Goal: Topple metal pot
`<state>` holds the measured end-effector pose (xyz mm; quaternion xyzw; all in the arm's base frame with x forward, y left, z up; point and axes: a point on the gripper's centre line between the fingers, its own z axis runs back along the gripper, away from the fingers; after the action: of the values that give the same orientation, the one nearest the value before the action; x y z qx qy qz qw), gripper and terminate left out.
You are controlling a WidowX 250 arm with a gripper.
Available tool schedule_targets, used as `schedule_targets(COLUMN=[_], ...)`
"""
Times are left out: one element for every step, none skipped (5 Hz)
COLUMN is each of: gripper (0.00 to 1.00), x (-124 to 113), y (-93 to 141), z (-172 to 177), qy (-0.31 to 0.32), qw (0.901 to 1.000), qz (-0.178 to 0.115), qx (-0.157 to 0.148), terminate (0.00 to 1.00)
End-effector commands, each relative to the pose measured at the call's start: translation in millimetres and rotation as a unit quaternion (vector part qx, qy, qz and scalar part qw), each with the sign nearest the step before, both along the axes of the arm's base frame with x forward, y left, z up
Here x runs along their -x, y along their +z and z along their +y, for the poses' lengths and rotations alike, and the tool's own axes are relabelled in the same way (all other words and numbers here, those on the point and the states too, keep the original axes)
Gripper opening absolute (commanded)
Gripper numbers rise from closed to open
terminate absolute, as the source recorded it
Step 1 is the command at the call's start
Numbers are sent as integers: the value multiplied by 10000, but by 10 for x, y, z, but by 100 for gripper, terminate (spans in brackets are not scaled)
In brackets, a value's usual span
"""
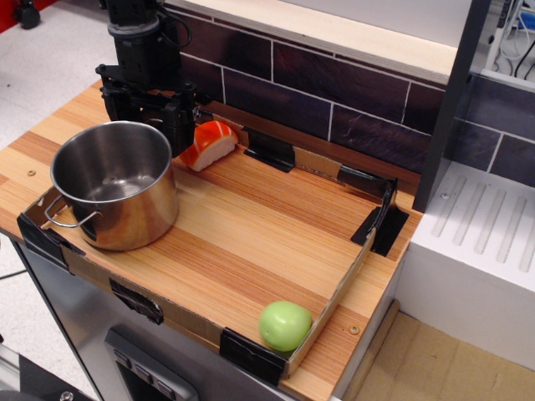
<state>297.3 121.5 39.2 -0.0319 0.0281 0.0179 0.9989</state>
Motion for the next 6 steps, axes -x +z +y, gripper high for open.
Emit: schedule_targets(gripper=[0,0,0,0,0,0], x=[-87,-91,-130,-147,-99,-67], y=[255,414,569,737,770,671], z=[-40,-146,-263,-458,-628,-683], qy=[73,57,101,89,15,-33], qw=[9992,9983,9973,9930,9778,9605], qz=[-391,-579,-707,-868,-1110,-1287], qx=[78,46,-148,-798,-1775,-2466], terminate=[0,0,0,0,0,0])
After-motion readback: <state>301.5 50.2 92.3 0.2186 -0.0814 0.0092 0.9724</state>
